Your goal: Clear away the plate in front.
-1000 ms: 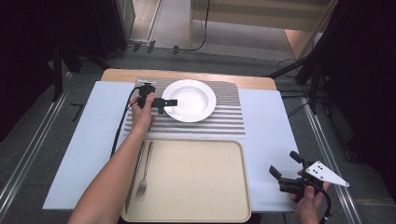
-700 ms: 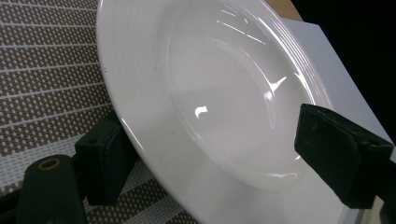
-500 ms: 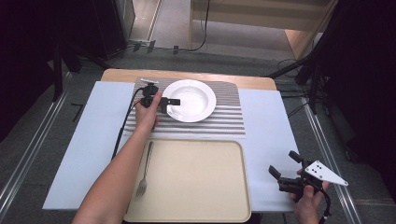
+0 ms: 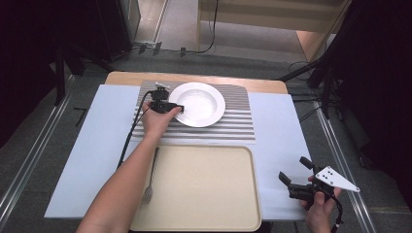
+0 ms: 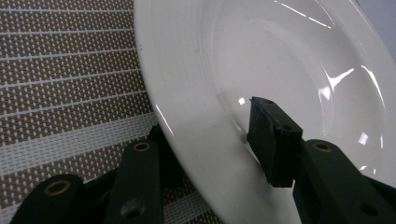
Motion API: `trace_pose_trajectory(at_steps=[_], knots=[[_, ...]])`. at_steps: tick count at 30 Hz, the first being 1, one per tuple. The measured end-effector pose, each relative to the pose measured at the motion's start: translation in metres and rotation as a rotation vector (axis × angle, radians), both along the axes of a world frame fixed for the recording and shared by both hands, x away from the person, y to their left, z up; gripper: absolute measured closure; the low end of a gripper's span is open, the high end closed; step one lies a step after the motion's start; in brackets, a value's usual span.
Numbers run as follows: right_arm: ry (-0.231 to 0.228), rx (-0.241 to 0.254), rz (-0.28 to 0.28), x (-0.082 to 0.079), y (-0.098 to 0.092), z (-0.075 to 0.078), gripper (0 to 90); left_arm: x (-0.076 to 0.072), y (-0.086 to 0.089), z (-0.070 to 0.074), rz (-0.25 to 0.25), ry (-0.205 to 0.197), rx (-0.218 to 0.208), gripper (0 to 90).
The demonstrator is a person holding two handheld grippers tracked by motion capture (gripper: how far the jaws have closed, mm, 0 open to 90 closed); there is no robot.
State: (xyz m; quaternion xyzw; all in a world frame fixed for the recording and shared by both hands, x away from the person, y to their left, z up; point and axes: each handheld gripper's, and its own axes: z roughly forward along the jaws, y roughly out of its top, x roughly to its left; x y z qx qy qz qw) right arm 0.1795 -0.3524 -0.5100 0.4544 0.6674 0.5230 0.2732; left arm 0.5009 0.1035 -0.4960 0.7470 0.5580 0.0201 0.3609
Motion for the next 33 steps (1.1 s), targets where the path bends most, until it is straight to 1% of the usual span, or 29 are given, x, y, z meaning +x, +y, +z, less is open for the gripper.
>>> trace_pose_trajectory(at_steps=[1,2,3,4,7,9,11,12,14,16,18,19,21,24,26,27,28,29,30,32,33], knots=[[0.000,-0.001,0.000,0.000,0.000,0.000,0.0,0.000,0.000,0.000,0.003,0.001,-0.002,56.6],[-0.001,-0.003,0.000,0.000,0.000,0.000,0.0,0.000,0.001,0.000,0.000,0.008,-0.016,57.1],[0.001,-0.003,-0.002,0.000,0.000,0.000,0.0,0.001,0.003,-0.001,-0.003,0.028,-0.051,59.6],[0.001,-0.003,-0.001,0.001,0.000,0.000,0.0,0.001,0.003,-0.001,-0.006,0.032,-0.056,62.6],[0.003,-0.002,-0.003,0.001,0.000,0.000,0.0,-0.001,0.001,0.002,-0.004,0.013,-0.056,64.9],[0.004,-0.001,-0.005,0.001,0.000,-0.001,0.0,-0.002,-0.002,0.005,-0.001,-0.010,-0.042,66.0],[0.005,0.000,-0.005,0.001,0.000,-0.001,0.0,-0.004,-0.004,0.008,0.005,-0.026,-0.042,67.7],[0.004,-0.002,-0.005,0.001,0.000,-0.001,0.0,-0.004,-0.005,0.009,0.006,-0.029,-0.051,68.7],[0.004,-0.004,-0.005,0.001,0.000,-0.001,0.0,-0.006,-0.006,0.013,0.004,-0.040,-0.084,72.1],[0.004,-0.004,-0.006,0.001,0.000,0.000,0.0,-0.008,-0.009,0.016,0.000,-0.057,-0.099,75.8],[0.003,-0.004,-0.007,0.001,0.000,-0.001,0.0,-0.012,-0.015,0.022,-0.013,-0.098,-0.087,78.5],[0.004,-0.003,-0.008,0.000,0.000,-0.001,0.0,-0.013,-0.018,0.024,-0.015,-0.101,-0.077,79.5],[0.002,-0.003,-0.010,0.000,0.000,0.000,0.0,-0.012,-0.019,0.025,-0.007,-0.096,-0.079,79.7],[0.000,-0.004,-0.010,0.000,0.000,0.000,0.0,-0.010,-0.015,0.022,0.004,-0.070,-0.117,80.7],[-0.001,-0.003,-0.011,0.000,-0.001,0.000,0.0,-0.011,-0.015,0.023,0.016,-0.072,-0.133,81.5],[-0.001,-0.003,-0.012,0.000,-0.001,0.000,0.0,-0.010,-0.014,0.023,0.011,-0.074,-0.151,81.8],[0.000,-0.003,-0.013,0.000,-0.001,-0.001,0.0,-0.009,-0.013,0.023,0.005,-0.071,-0.159,82.4],[0.002,-0.001,-0.013,0.000,-0.001,-0.001,0.0,-0.009,-0.014,0.023,0.011,-0.066,-0.154,82.4],[0.000,-0.003,-0.012,0.001,-0.001,-0.001,0.0,-0.009,-0.013,0.022,0.010,-0.057,-0.160,82.4],[-0.003,-0.007,-0.011,0.001,-0.001,-0.001,0.0,-0.009,-0.012,0.022,0.010,-0.057,-0.163,82.5],[-0.001,-0.005,-0.011,0.000,-0.001,-0.001,0.0,-0.009,-0.012,0.023,0.011,-0.058,-0.158,82.5]])
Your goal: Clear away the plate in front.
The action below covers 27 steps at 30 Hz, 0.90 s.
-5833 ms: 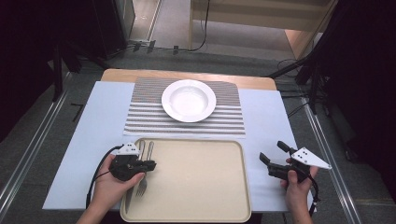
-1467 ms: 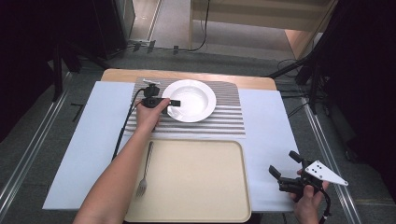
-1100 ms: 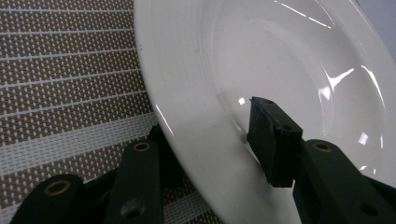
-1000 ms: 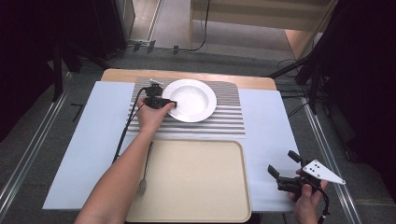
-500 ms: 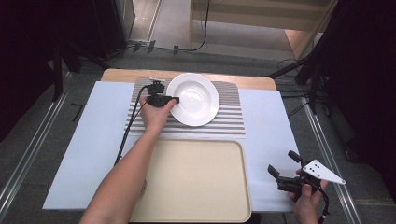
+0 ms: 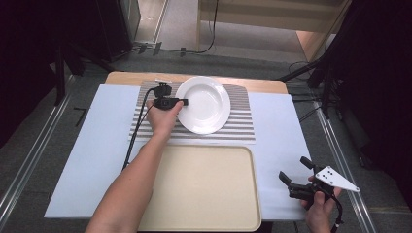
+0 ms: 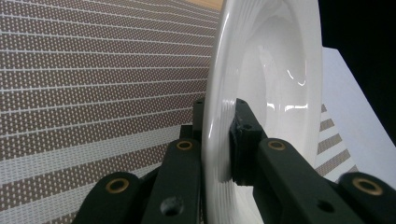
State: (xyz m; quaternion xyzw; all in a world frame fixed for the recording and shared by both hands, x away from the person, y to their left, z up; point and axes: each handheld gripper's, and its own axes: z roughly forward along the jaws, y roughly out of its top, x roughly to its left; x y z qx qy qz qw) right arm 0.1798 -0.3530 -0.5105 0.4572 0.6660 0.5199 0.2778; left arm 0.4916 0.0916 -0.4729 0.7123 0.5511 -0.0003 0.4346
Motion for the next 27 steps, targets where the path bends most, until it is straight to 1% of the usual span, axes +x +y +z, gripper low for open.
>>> trace_pose_trajectory(at_steps=[3,5,7,13,15,18,20,23,24,27], knots=[[0.002,0.005,-0.004,0.000,-0.001,0.000,0.0,-0.001,0.001,0.003,-0.006,-0.014,0.009,82.6],[0.001,0.007,-0.004,0.000,-0.001,0.000,0.0,-0.001,0.003,0.004,-0.012,-0.008,0.010,82.5],[0.001,0.009,-0.004,0.000,-0.001,0.000,0.0,-0.002,0.007,0.004,-0.010,0.000,-0.005,82.5],[0.000,0.003,-0.003,0.000,-0.001,0.000,0.0,-0.004,0.017,0.004,0.003,0.026,-0.078,82.5],[-0.003,0.002,0.000,0.000,0.000,0.000,0.0,-0.006,0.019,0.004,0.004,0.033,-0.092,82.5],[-0.002,0.002,0.001,0.000,0.000,0.000,0.0,-0.010,0.024,0.006,-0.006,0.031,-0.087,82.5],[-0.003,-0.001,0.001,0.001,0.000,0.000,0.0,-0.013,0.027,0.006,-0.003,0.029,-0.092,82.5],[-0.002,-0.005,-0.003,0.001,0.000,0.000,0.0,-0.018,0.033,0.006,0.000,0.035,-0.118,82.5],[-0.001,-0.005,-0.003,0.001,0.000,0.000,0.0,-0.019,0.035,0.006,0.005,0.040,-0.133,82.5],[0.001,-0.005,-0.006,0.002,0.001,0.000,0.0,-0.024,0.042,0.008,0.001,0.046,-0.164,82.5]])
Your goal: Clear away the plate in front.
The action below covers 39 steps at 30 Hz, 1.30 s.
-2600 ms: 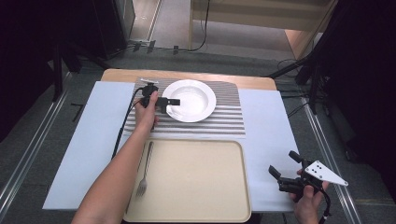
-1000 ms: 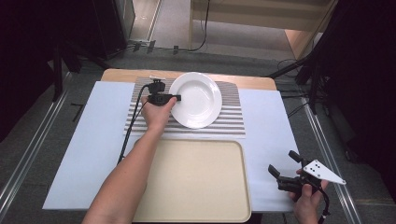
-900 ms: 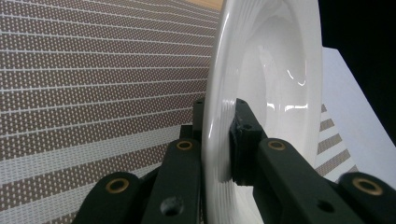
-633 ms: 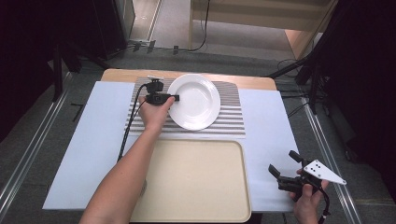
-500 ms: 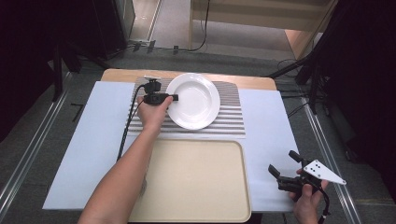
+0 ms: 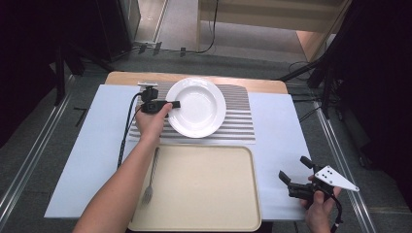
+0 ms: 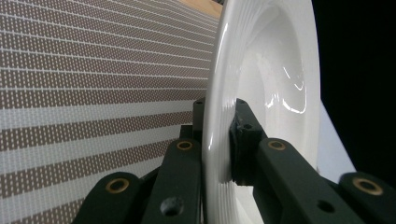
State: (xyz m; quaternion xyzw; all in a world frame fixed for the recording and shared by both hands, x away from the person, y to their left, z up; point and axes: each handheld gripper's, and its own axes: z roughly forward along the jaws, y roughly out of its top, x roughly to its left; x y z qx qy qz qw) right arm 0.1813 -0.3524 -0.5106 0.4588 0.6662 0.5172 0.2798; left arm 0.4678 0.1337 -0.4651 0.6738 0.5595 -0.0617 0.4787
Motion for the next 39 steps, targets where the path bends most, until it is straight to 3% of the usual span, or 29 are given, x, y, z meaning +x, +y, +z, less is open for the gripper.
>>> trace_pose_trajectory(at_steps=[13,23,39], knots=[[0.000,-0.020,0.003,0.002,0.003,0.000,0.0,-0.023,0.016,0.009,-0.021,-0.006,-0.040,82.4],[0.003,-0.023,0.003,0.003,0.003,-0.001,0.0,-0.038,0.025,0.006,-0.033,0.023,-0.082,82.4],[0.004,-0.026,0.002,0.003,0.004,-0.001,0.0,-0.065,0.023,0.001,-0.088,0.038,-0.088,82.4]])
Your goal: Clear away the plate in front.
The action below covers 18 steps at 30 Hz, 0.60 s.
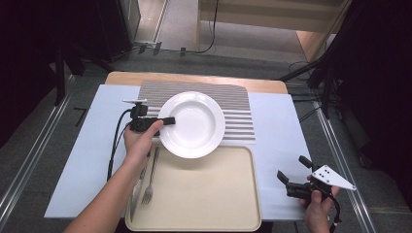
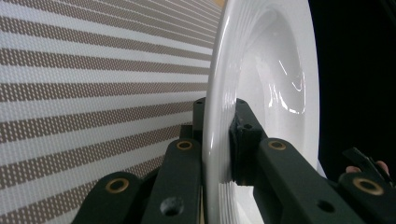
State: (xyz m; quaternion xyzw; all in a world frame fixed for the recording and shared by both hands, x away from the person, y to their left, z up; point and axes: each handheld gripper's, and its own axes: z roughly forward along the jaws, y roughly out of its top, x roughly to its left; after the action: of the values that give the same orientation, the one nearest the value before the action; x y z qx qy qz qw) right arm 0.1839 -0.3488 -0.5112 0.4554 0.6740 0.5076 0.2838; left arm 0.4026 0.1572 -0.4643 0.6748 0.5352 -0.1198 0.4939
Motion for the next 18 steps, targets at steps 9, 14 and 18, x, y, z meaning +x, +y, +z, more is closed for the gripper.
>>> trace_pose_trajectory(at_steps=[9,14,18], knots=[[0.002,0.000,0.000,0.000,0.000,0.000,0.0,-0.014,0.001,-0.005,-0.023,0.009,-0.012,82.4],[0.001,0.000,-0.001,0.000,0.000,0.000,0.0,-0.021,0.001,-0.008,-0.033,0.019,-0.012,82.3],[0.001,0.001,-0.001,0.000,0.000,0.000,0.0,-0.028,0.000,-0.011,-0.057,0.029,-0.016,82.3]])
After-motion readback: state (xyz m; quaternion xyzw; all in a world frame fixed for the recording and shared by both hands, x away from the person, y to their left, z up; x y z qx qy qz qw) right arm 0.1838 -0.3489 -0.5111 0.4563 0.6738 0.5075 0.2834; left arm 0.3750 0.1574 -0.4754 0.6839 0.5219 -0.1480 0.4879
